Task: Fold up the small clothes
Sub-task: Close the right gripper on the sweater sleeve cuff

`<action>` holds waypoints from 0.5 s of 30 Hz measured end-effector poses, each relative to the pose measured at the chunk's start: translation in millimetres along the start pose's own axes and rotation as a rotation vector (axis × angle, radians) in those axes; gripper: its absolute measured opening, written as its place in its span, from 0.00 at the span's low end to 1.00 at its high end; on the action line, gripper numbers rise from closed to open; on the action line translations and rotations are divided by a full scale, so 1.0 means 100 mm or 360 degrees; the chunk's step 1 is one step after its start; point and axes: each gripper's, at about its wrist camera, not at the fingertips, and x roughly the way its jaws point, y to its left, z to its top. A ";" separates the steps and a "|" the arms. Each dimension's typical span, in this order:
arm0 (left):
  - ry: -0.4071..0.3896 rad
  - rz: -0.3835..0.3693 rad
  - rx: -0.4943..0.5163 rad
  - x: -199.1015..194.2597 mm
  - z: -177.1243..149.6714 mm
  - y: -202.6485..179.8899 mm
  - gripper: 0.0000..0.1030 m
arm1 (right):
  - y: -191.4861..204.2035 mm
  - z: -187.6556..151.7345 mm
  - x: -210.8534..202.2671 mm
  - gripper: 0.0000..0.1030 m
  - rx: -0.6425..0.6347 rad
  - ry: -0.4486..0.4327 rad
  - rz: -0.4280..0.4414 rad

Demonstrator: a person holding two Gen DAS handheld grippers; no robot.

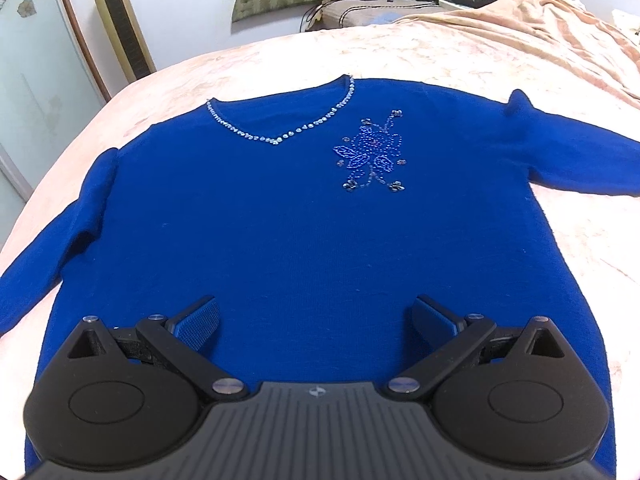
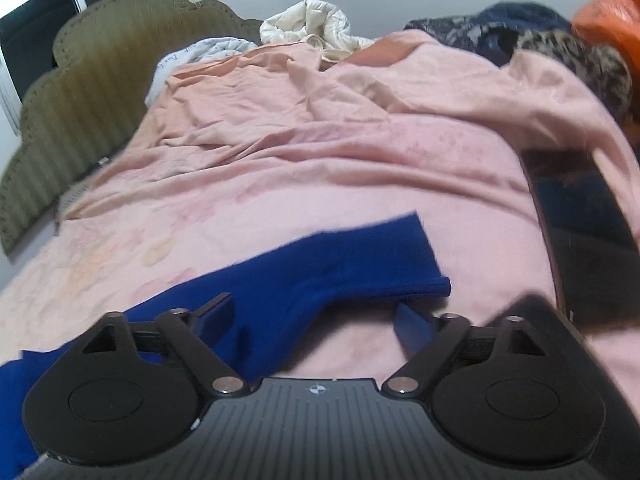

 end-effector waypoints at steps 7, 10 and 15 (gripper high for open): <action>0.0014 0.0026 0.0002 0.03 0.01 0.05 1.00 | -0.01 0.22 0.17 0.19 0.0060 0.0046 0.0035; 0.0018 0.0040 0.0001 0.04 0.01 0.08 1.00 | 0.07 0.31 0.07 0.10 -0.0068 -0.0043 -0.0020; 0.0031 0.0049 -0.0011 0.06 0.00 0.15 1.00 | 0.18 0.53 -0.16 0.08 -0.0262 -0.0263 -0.0179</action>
